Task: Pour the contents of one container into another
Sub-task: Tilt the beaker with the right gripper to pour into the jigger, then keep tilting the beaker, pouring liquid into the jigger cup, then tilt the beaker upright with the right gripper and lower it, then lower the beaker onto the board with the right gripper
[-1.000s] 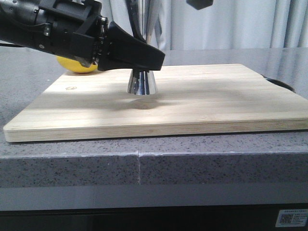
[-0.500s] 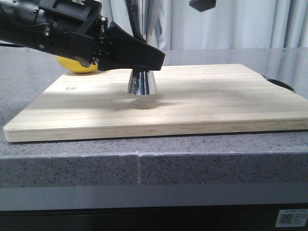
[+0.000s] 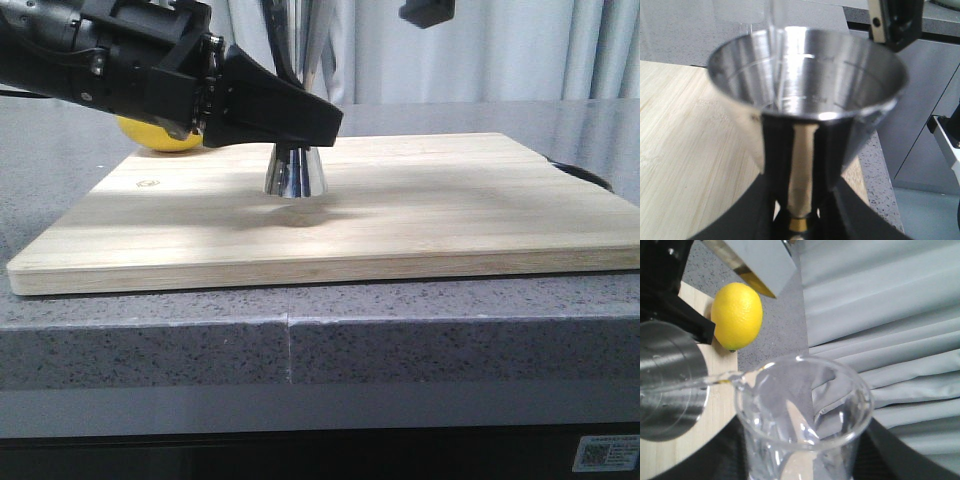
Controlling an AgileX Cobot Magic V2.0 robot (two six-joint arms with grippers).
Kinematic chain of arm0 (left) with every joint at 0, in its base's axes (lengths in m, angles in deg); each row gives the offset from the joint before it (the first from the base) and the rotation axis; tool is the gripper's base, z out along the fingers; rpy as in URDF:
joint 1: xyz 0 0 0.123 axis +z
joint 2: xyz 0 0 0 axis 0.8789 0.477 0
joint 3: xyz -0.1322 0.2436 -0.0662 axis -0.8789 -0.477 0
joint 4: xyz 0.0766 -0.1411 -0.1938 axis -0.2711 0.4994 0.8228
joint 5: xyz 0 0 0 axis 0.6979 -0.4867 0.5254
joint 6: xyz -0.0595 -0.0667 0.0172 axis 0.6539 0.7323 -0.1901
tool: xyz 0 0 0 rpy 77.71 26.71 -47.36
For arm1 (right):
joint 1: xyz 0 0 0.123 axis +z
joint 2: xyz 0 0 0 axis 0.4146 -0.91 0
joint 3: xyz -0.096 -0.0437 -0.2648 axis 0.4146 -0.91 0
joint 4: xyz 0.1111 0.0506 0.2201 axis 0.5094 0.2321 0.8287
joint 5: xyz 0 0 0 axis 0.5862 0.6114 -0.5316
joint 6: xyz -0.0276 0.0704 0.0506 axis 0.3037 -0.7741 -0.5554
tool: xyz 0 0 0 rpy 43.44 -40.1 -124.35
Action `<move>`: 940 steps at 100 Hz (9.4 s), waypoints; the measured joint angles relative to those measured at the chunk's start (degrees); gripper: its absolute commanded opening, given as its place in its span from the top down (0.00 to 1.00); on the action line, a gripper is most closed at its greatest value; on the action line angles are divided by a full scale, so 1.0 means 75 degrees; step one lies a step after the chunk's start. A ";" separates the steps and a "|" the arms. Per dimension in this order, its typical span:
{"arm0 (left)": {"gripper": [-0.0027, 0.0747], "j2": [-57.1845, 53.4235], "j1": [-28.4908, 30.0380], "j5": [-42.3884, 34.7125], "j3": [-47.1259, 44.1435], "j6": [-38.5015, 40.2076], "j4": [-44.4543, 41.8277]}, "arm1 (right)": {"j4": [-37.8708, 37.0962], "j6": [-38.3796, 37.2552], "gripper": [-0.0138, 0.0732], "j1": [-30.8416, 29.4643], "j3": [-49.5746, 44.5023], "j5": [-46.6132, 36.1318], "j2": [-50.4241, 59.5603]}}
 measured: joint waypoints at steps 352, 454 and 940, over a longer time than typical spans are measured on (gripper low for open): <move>0.99 0.0000 0.0000 0.0000 0.0000 0.0000 0.0000 | -0.1781 0.0000 0.69 0.0000 0.0110 0.0089 0.0013; 0.99 0.0000 0.0000 0.0000 0.0000 0.0000 0.0000 | -0.1183 0.0005 0.69 0.0000 0.0110 0.0089 0.0013; 0.99 0.0000 0.0000 0.0000 0.0000 0.0000 -0.0112 | 0.8703 -0.0156 0.69 -0.2345 -0.2367 -0.5827 -0.3404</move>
